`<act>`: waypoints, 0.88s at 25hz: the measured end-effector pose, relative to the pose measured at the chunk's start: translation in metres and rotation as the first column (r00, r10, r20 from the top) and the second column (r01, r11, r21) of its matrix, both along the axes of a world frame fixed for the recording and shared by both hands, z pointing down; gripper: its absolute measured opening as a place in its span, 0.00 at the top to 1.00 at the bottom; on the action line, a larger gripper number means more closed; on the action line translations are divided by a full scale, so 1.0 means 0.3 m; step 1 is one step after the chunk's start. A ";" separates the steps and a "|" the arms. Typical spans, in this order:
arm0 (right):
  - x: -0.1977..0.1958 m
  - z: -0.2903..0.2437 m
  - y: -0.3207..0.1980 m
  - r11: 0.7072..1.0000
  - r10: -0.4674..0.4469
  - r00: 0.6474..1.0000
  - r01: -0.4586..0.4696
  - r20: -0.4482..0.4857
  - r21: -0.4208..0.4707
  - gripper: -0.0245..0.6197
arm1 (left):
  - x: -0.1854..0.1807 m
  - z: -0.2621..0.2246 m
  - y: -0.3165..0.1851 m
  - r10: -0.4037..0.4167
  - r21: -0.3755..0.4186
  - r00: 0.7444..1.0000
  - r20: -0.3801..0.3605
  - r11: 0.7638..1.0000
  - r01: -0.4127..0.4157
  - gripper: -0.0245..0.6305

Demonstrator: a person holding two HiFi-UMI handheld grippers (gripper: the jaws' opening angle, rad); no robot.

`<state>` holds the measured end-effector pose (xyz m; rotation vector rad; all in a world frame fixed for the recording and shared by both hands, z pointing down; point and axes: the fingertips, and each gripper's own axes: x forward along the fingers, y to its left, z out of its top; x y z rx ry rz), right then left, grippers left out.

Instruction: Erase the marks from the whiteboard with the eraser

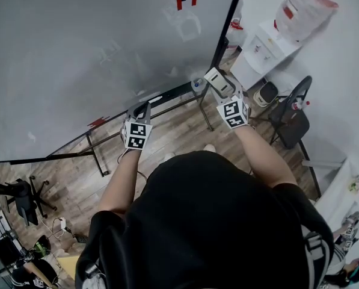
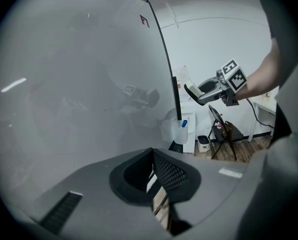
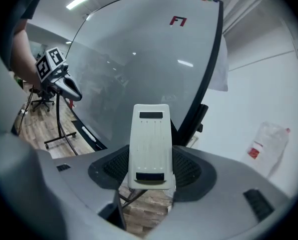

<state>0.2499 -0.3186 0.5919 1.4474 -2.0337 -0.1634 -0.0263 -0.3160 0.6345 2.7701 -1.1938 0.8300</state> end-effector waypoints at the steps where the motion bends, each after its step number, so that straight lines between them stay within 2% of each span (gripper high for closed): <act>1: 0.010 0.001 0.007 1.000 0.013 1.000 -0.013 0.013 -0.004 0.57 | -0.001 0.000 0.004 0.000 -0.003 1.000 0.002 1.000 0.000 0.95; 14: 0.037 0.016 0.091 0.997 0.074 0.994 -0.073 0.077 -0.022 0.57 | -0.002 -0.007 0.049 0.016 -0.015 1.000 -0.004 1.000 -0.016 0.95; 22: 0.054 0.035 0.135 0.989 0.141 0.970 -0.130 0.198 -0.066 0.57 | 0.001 -0.016 0.068 0.035 0.008 0.999 -0.013 0.999 -0.035 0.95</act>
